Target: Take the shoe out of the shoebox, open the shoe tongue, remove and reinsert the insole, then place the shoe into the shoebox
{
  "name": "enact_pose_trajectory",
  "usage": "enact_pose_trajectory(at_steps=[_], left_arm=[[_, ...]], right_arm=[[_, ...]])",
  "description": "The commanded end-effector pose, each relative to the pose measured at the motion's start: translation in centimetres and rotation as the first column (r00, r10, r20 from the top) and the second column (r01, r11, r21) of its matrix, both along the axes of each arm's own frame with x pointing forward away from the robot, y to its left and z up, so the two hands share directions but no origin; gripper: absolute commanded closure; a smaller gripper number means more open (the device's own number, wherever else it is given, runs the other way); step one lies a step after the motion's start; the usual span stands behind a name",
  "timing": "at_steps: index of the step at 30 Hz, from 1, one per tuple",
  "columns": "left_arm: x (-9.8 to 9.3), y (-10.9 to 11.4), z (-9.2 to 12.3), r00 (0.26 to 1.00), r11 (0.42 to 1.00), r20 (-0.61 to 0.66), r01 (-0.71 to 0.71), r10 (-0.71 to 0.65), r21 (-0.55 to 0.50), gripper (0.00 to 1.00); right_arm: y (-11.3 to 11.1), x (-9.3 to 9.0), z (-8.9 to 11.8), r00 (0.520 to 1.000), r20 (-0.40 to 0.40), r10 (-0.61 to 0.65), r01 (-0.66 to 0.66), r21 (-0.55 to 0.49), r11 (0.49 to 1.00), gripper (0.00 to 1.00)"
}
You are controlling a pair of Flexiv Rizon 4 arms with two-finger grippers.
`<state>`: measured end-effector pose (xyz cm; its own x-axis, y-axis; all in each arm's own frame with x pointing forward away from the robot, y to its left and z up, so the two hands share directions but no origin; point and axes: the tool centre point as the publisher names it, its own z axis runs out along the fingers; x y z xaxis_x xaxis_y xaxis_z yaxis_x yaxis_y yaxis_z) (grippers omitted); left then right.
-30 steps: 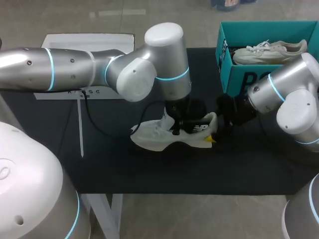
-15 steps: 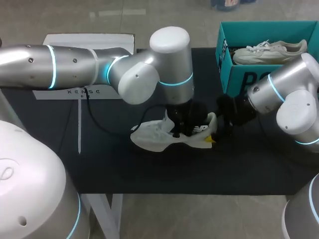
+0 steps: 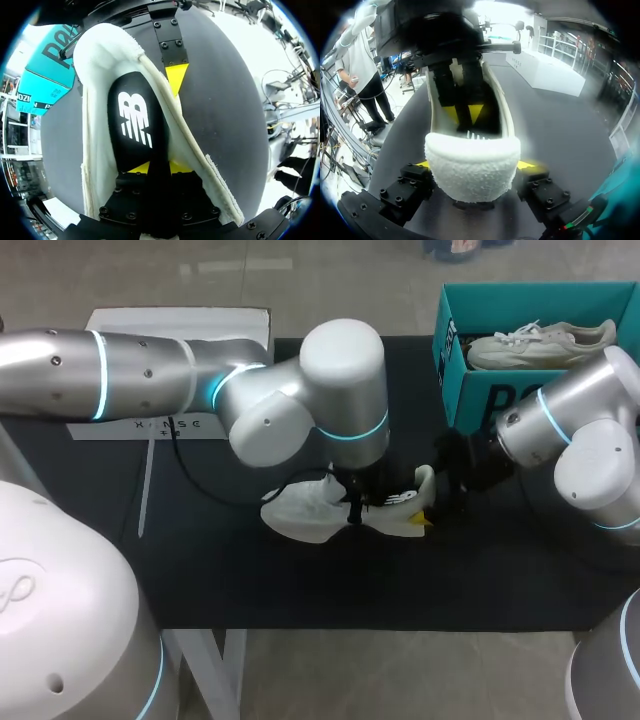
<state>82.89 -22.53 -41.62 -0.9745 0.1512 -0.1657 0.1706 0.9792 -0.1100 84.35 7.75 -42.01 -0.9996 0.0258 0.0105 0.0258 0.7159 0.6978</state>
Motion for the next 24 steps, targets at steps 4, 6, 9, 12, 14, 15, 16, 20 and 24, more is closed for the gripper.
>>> enact_pose_trajectory(at_steps=[4, 6, 9, 12, 14, 15, 16, 20, 24], left_arm=[[0.4, 0.8, -1.1, 1.0, 1.0, 0.012, -0.027, 0.027, -0.014, 1.0], [0.5, 0.9, -1.1, 0.999, 0.999, 0.0, -0.035, 0.035, -0.02, 1.0], [0.5, 1.1, -0.4, 0.999, 0.999, 0.008, -0.04, 0.04, -0.021, 1.0], [0.5, 1.3, 0.5, 0.999, 0.999, 0.02, -0.043, 0.044, -0.033, 1.0], [0.6, 1.5, 1.1, 0.998, 0.997, 0.014, -0.054, 0.054, -0.047, 1.0], [0.7, 1.7, 1.4, 0.998, 0.997, 0.01, -0.061, 0.061, -0.052, 1.0], [0.7, 1.8, 1.7, 0.998, 0.996, 0.007, -0.067, 0.067, -0.059, 1.0], [0.6, 2.1, 2.7, 0.997, 0.994, -0.002, -0.076, 0.076, -0.081, 1.0], [0.5, 2.4, 3.5, 0.996, 0.989, -0.025, -0.09, 0.087, -0.117, 1.0]], right_arm=[[0.1, 0.2, -0.2, 1.0, -0.001, -0.001, 0.001, -0.003, 1.0, 1.0], [0.1, 0.2, -0.2, 1.0, -0.001, -0.001, 0.001, -0.003, 1.0, 1.0], [0.1, 0.2, -0.2, 1.0, -0.001, -0.001, 0.001, -0.003, 1.0, 1.0], [0.1, 0.2, -0.2, 1.0, -0.001, -0.001, 0.001, -0.003, 1.0, 1.0], [0.1, 0.2, -0.2, 1.0, -0.001, -0.001, 0.001, -0.003, 1.0, 1.0], [0.1, 0.2, -0.2, 1.0, -0.001, -0.001, 0.001, -0.003, 1.0, 1.0], [0.1, 0.2, -0.2, 1.0, -0.001, -0.001, 0.001, -0.003, 1.0, 1.0], [0.1, 0.2, -0.2, 1.0, -0.001, -0.001, 0.001, -0.003, 1.0, 1.0], [0.1, 0.2, -0.2, 1.0, -0.001, -0.001, 0.001, -0.003, 1.0, 1.0]])
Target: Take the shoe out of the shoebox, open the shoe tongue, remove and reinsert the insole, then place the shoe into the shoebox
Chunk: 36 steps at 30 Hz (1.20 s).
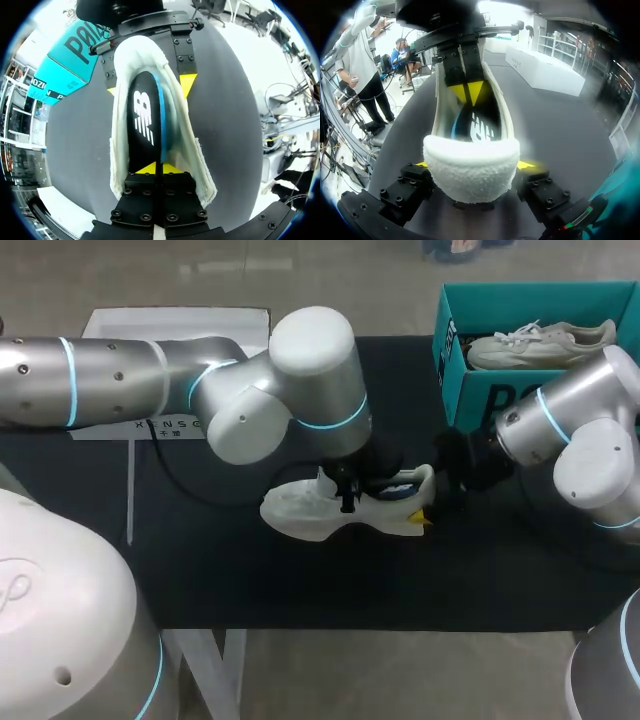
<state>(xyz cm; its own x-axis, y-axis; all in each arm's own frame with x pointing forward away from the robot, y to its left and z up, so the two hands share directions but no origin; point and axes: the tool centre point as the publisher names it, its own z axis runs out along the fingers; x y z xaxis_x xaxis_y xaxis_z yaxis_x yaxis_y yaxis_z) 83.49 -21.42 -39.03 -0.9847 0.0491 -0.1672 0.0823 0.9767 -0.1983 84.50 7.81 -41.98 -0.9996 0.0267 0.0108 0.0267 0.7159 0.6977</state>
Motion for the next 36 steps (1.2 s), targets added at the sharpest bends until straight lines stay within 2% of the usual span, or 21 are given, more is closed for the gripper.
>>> enact_pose_trajectory(at_steps=[1, 10, 16, 23, 31, 36], left_arm=[[0.0, 1.4, 1.1, 1.0, 0.999, -0.02, -0.003, 0.002, -0.042, 1.0], [0.2, 2.4, 2.3, 0.998, 0.993, -0.062, -0.021, 0.014, -0.119, 1.0], [0.6, 3.1, 4.2, 0.997, 0.97, -0.077, -0.016, -0.003, -0.243, 1.0], [0.6, 2.5, 5.4, 0.996, 0.942, -0.074, 0.02, -0.048, -0.336, 1.0], [1.1, 1.4, 7.5, 0.986, 0.857, -0.096, 0.07, -0.137, -0.51, 1.0], [1.5, -0.1, 8.6, 0.977, 0.824, -0.09, 0.11, -0.192, -0.555, 1.0]], right_arm=[[0.0, 0.0, -0.2, 1.0, 0.0, 0.0, 0.0, -0.003, 1.0, 1.0], [0.0, 0.0, -0.2, 1.0, 0.0, 0.0, 0.0, -0.003, 1.0, 1.0], [0.0, 0.0, -0.2, 1.0, 0.0, 0.0, 0.0, -0.003, 1.0, 1.0], [0.0, 0.0, -0.2, 1.0, 0.0, 0.0, 0.0, -0.003, 1.0, 1.0], [0.0, 0.0, -0.2, 1.0, 0.0, 0.0, 0.0, -0.003, 1.0, 1.0], [0.0, 0.0, -0.2, 1.0, 0.0, 0.0, 0.0, -0.003, 1.0, 1.0]])
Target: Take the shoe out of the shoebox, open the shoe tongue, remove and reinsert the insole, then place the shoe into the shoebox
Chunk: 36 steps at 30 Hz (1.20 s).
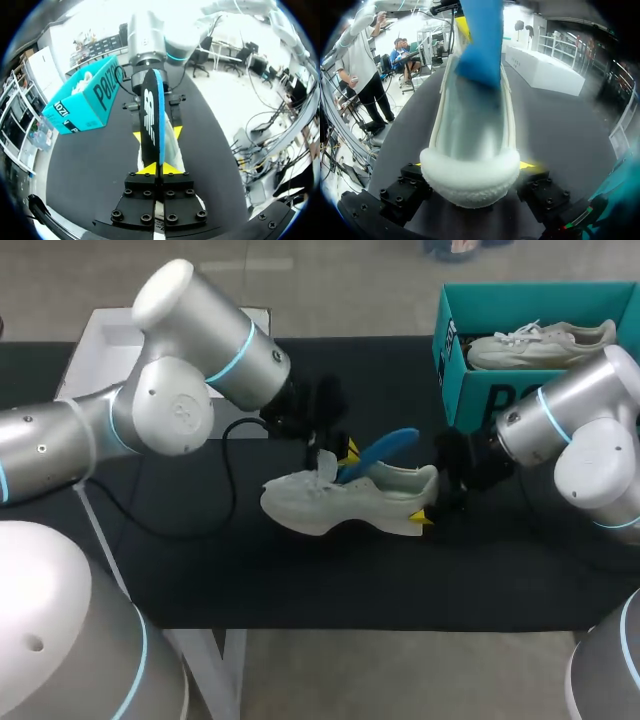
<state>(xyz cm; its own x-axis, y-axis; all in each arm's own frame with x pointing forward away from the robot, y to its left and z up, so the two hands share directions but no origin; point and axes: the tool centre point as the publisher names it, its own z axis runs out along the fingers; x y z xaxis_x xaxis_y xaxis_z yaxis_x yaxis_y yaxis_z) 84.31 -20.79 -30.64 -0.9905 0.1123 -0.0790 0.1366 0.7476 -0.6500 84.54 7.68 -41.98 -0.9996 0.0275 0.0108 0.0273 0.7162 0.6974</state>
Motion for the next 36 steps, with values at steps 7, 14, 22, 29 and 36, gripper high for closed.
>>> enact_pose_trajectory(at_steps=[7, 14, 22, 29, 36], left_arm=[[0.0, -3.1, 3.5, 0.986, 0.963, -0.022, 0.157, -0.166, -0.217, 1.0], [-1.3, -5.0, 9.2, 0.95, 0.905, 0.021, 0.302, -0.311, -0.299, 1.0], [-4.2, -4.8, 14.5, 0.918, 0.866, 0.076, 0.393, -0.389, -0.308, 1.0], [-4.2, -4.8, 14.5, 0.918, 0.866, 0.076, 0.393, -0.389, -0.308, 1.0], [-4.2, -4.8, 14.5, 0.918, 0.866, 0.076, 0.393, -0.389, -0.308, 1.0]], right_arm=[[0.2, 0.0, -0.2, 1.0, 0.0, 0.001, -0.001, -0.003, 1.0, 1.0], [0.2, 0.0, -0.2, 1.0, 0.0, 0.001, -0.001, -0.003, 1.0, 1.0], [0.2, 0.0, -0.2, 1.0, 0.0, 0.001, -0.001, -0.003, 1.0, 1.0], [0.2, 0.0, -0.2, 1.0, 0.0, 0.001, -0.001, -0.003, 1.0, 1.0], [0.2, 0.0, -0.2, 1.0, 0.0, 0.001, -0.001, -0.003, 1.0, 1.0]])
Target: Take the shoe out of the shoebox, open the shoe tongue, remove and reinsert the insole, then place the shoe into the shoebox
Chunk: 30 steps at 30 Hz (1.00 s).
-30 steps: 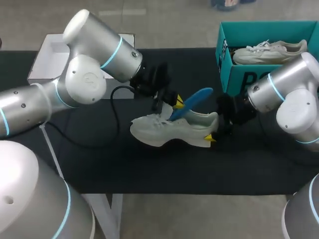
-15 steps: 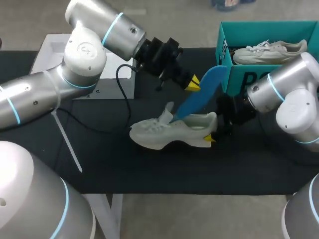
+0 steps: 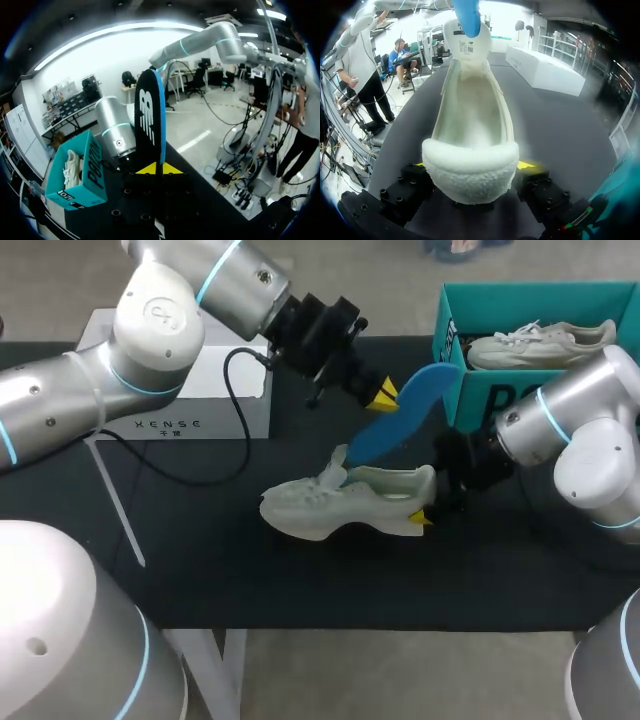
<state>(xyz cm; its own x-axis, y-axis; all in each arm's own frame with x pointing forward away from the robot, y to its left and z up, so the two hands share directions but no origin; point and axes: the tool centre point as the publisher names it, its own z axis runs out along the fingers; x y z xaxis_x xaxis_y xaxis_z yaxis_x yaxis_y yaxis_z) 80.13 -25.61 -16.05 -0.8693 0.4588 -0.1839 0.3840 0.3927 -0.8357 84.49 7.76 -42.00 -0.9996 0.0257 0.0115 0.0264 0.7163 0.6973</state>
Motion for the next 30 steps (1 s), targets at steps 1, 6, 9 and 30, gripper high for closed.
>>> enact_pose_trajectory(at_steps=[1, 6, 9, 30], left_arm=[[0.0, 0.0, -0.1, 1.0, 1.0, 0.001, 0.0, 0.0, -0.002, 1.0], [-1.9, 0.2, 1.0, 0.996, 0.995, -0.078, -0.047, 0.04, -0.091, 1.0], [-5.4, 0.2, 3.6, 0.964, 0.975, -0.258, -0.111, 0.06, -0.19, 1.0], [-18.1, 3.2, 9.2, 0.61, 0.94, -0.778, -0.155, -0.151, -0.304, 1.0]], right_arm=[[0.1, 0.0, -0.2, 1.0, 0.0, -0.001, 0.001, -0.003, 1.0, 1.0], [0.1, 0.0, -0.2, 1.0, 0.0, -0.001, 0.001, -0.003, 1.0, 1.0], [0.1, 0.0, -0.2, 1.0, 0.0, -0.001, 0.001, -0.003, 1.0, 1.0], [0.1, 0.0, -0.2, 1.0, 0.0, -0.001, 0.001, -0.003, 1.0, 1.0]])
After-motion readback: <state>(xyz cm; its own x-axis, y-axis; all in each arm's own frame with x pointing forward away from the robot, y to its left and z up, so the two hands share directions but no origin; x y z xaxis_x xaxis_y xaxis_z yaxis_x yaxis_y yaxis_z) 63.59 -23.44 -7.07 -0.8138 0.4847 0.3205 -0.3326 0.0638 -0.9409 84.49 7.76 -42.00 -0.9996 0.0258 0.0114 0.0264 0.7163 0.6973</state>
